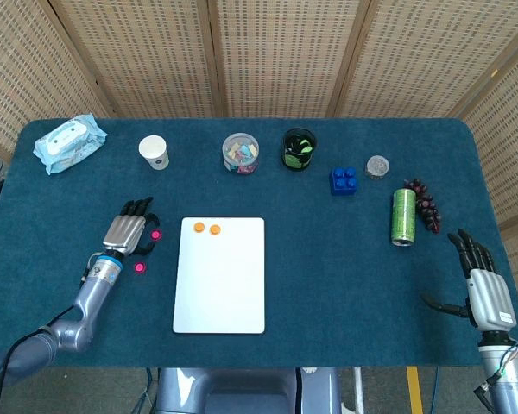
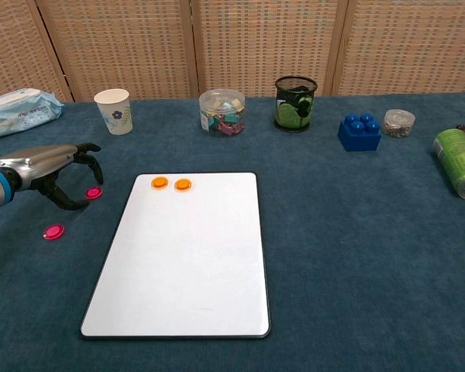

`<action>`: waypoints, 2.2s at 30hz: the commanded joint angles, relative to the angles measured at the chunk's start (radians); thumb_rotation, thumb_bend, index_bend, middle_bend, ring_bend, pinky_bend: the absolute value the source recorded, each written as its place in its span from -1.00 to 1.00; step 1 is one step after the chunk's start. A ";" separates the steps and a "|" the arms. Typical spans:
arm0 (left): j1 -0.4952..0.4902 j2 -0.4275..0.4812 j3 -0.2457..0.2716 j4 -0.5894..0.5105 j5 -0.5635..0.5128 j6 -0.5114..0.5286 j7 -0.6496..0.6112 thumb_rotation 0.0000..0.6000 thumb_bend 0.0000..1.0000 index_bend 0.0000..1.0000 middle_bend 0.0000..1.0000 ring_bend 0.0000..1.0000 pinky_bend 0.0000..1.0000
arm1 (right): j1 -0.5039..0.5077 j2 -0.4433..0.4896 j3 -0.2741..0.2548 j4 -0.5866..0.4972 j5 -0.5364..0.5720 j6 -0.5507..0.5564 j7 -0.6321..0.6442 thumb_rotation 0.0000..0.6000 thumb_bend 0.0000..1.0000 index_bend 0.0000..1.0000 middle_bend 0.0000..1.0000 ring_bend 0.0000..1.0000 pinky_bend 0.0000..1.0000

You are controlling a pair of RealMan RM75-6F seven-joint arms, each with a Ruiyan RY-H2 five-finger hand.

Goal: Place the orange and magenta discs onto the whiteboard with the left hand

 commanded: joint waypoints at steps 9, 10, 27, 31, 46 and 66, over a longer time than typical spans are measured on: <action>0.006 -0.017 -0.009 0.017 -0.003 0.001 0.019 1.00 -0.26 0.24 -1.00 -1.00 -1.00 | 0.000 0.001 0.000 -0.001 0.000 -0.001 0.005 1.00 -0.74 -1.00 -1.00 -1.00 -1.00; 0.007 -0.015 -0.012 0.012 -0.002 0.003 0.018 1.00 -0.26 0.25 -1.00 -1.00 -1.00 | 0.000 0.001 0.000 -0.001 0.000 -0.002 0.006 1.00 -0.74 -1.00 -1.00 -1.00 -1.00; -0.044 -0.018 -0.061 -0.132 -0.008 0.034 0.112 1.00 -0.26 0.25 -1.00 -1.00 -1.00 | 0.001 0.004 -0.001 -0.002 0.001 -0.006 0.011 1.00 -0.74 -1.00 -1.00 -1.00 -1.00; -0.066 -0.057 -0.075 -0.110 -0.037 0.016 0.137 1.00 -0.26 0.25 -1.00 -1.00 -1.00 | 0.000 0.005 -0.002 -0.001 0.000 -0.006 0.014 1.00 -0.74 -1.00 -1.00 -1.00 -1.00; -0.082 -0.096 -0.077 -0.096 -0.064 0.008 0.167 1.00 -0.27 0.25 -1.00 -1.00 -1.00 | 0.002 0.008 -0.003 -0.001 0.001 -0.012 0.020 1.00 -0.74 -1.00 -1.00 -1.00 -1.00; -0.059 -0.034 -0.060 -0.181 -0.037 0.034 0.152 1.00 -0.37 -0.57 -1.00 -1.00 -1.00 | 0.002 0.008 -0.003 -0.002 0.001 -0.012 0.017 1.00 -0.74 -1.00 -1.00 -1.00 -1.00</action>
